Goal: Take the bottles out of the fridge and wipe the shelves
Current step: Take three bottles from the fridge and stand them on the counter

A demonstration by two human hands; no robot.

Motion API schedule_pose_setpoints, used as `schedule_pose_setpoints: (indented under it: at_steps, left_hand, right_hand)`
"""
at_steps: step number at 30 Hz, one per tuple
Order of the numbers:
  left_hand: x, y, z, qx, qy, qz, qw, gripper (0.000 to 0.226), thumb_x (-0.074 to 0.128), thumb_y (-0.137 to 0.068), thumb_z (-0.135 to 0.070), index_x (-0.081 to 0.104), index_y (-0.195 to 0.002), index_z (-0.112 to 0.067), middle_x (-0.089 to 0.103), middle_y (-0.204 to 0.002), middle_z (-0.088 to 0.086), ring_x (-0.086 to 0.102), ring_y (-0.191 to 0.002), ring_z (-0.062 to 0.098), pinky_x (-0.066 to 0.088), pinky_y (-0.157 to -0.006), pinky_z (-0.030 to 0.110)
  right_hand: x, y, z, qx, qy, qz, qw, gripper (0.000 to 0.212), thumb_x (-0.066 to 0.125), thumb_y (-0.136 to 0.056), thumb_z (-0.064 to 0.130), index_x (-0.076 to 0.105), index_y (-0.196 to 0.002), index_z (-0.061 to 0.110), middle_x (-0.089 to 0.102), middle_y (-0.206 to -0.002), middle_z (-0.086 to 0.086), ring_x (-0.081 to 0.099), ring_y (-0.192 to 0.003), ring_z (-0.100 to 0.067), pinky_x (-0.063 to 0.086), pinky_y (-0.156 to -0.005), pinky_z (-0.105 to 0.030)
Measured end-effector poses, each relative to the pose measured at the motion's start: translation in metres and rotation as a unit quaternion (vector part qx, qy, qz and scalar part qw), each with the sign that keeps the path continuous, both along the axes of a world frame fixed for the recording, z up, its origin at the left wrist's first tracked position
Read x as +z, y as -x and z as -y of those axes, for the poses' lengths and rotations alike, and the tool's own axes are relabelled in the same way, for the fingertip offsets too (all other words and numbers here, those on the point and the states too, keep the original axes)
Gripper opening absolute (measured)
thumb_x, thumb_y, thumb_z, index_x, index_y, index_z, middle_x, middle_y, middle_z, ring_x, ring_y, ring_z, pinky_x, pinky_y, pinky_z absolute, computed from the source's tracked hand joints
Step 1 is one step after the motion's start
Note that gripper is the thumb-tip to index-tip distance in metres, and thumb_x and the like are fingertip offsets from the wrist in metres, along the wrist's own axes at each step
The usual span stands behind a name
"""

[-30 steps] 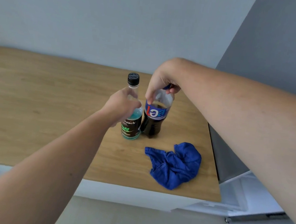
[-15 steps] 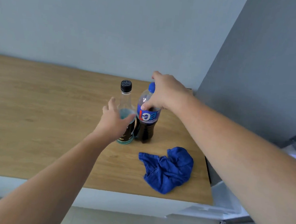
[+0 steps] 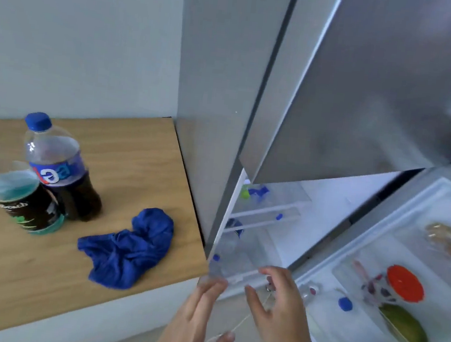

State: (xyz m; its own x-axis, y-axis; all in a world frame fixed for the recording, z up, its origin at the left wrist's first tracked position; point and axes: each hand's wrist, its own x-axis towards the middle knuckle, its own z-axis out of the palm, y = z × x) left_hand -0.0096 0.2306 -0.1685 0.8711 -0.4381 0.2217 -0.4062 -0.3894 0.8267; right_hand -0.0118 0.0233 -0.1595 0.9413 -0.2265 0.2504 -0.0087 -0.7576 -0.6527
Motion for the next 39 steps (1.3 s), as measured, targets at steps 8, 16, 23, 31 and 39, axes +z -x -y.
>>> schedule_pose_setpoints:
  at_steps: [8,16,23,31,39]
  left_hand:
    - [-0.04,-0.079,0.138,-0.038,-0.01,-0.07,0.997,0.063,0.037,-0.101,-0.06,0.011,-0.156,-0.044,0.019,-0.163,-0.022,0.014,-0.15,-0.003,0.02,-0.117,0.018]
    - [-0.115,-0.222,0.209,0.154,0.043,-0.089,0.983,0.086,0.022,-0.086,-0.081,0.01,-0.159,-0.037,0.012,-0.16,-0.022,0.016,-0.15,0.002,0.021,-0.124,0.044]
    - [-0.159,-0.305,0.215,0.189,0.045,-0.002,0.981,0.081,0.023,-0.092,-0.068,0.027,-0.158,-0.021,0.027,-0.165,0.005,0.021,-0.152,0.015,0.018,-0.124,0.044]
    - [-0.176,-0.323,0.223,0.244,0.073,-0.03,0.967,0.063,0.03,-0.102,-0.052,0.025,-0.158,-0.023,0.025,-0.163,0.002,0.022,-0.15,0.014,0.017,-0.124,0.036]
    - [-0.17,-0.324,0.231,0.3,0.188,-0.185,0.917,0.042,0.059,-0.096,-0.048,0.054,-0.136,-0.036,0.057,-0.143,0.011,0.058,-0.125,0.025,0.044,-0.109,0.046]
  right_hand:
    - [-0.078,-0.09,0.126,-0.067,-0.032,-0.075,0.994,0.081,0.072,-0.072,0.059,0.044,-0.138,0.021,0.043,-0.142,0.0,0.04,-0.135,-0.021,0.039,-0.109,-0.036]
    - [-0.138,-0.256,0.141,0.032,-0.036,-0.069,0.996,0.102,0.058,-0.063,0.072,0.024,-0.151,0.035,0.013,-0.162,-0.011,0.014,-0.15,-0.028,0.03,-0.117,-0.047]
    - [-0.18,-0.355,0.125,0.103,-0.055,-0.069,0.991,0.077,0.049,-0.084,0.048,0.024,-0.154,0.028,0.009,-0.163,-0.014,0.02,-0.147,-0.038,0.029,-0.117,-0.049]
    - [-0.191,-0.335,0.149,0.132,-0.096,-0.042,0.986,0.086,0.051,-0.082,-0.007,0.026,-0.153,0.035,0.031,-0.156,-0.011,0.039,-0.14,-0.022,0.036,-0.113,-0.03]
    - [-0.159,-0.203,0.189,0.181,-0.273,-0.088,0.941,0.071,0.063,-0.089,0.003,0.043,-0.141,0.046,0.058,-0.135,0.015,0.058,-0.119,-0.003,0.049,-0.102,-0.032]
